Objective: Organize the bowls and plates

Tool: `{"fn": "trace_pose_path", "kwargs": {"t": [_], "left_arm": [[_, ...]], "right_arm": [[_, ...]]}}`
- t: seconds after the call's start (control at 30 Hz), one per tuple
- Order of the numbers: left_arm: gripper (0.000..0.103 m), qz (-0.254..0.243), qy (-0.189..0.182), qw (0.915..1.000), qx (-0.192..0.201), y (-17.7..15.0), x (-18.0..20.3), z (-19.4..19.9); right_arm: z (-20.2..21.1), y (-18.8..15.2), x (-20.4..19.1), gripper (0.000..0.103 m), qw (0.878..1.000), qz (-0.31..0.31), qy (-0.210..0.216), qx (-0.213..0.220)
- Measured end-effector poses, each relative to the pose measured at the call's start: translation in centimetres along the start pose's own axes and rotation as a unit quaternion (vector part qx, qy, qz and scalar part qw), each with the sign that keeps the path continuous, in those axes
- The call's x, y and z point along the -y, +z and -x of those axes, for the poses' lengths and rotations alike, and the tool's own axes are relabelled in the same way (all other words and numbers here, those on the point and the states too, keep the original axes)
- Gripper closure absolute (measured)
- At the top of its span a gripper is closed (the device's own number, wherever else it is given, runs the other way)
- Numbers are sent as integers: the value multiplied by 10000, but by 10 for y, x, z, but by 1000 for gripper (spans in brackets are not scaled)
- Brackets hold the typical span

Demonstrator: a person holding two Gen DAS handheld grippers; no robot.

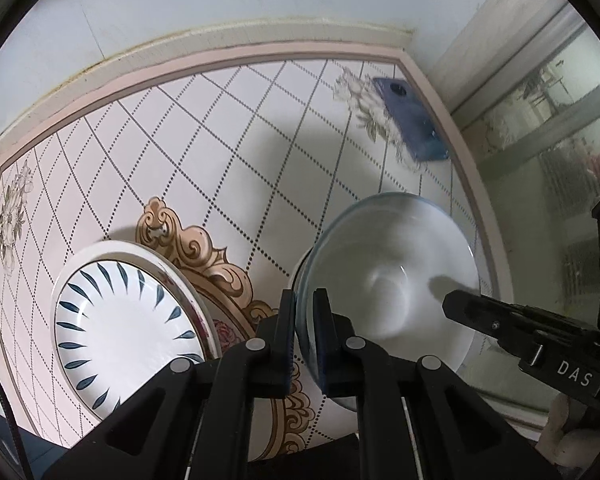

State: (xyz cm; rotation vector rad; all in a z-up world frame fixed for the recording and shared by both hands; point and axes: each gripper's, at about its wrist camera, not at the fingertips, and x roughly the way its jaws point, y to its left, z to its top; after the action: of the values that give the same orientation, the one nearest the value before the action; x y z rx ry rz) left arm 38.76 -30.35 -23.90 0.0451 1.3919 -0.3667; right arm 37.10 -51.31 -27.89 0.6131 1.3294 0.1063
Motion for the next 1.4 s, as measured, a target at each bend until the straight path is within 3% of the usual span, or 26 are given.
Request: {"fn": "trace_pose_path", "kwargs": {"t": [0.6, 0.97, 1.07, 1.13, 1.27, 1.33, 1.4], "left_arm": [[96, -143, 145, 9994, -284, 0, 1, -33], [95, -125, 59, 9994, -312, 1, -2, -23], [95, -150, 77, 9997, -191, -2, -3, -4], [94, -175, 76, 9998, -91, -5, -4, 11], [78, -255, 59, 9994, 229, -17, -8, 45], [75, -300, 48, 9990, 329, -21, -11, 56], [69, -360, 55, 9985, 416, -25, -14, 67]], "right_arm": [[-29, 3, 15, 91, 9996, -105, -241, -127], [-30, 6, 15, 88, 9988, -200, -383, -247], [-20, 2, 6, 79, 9988, -120, -424, -206], [-9, -4, -5, 54, 9980, 48, -620, -101], [15, -16, -28, 39, 9950, 415, -902, 143], [27, -22, -37, 26, 9939, 494, -941, 284], [35, -27, -43, 21, 9932, 559, -978, 304]]}}
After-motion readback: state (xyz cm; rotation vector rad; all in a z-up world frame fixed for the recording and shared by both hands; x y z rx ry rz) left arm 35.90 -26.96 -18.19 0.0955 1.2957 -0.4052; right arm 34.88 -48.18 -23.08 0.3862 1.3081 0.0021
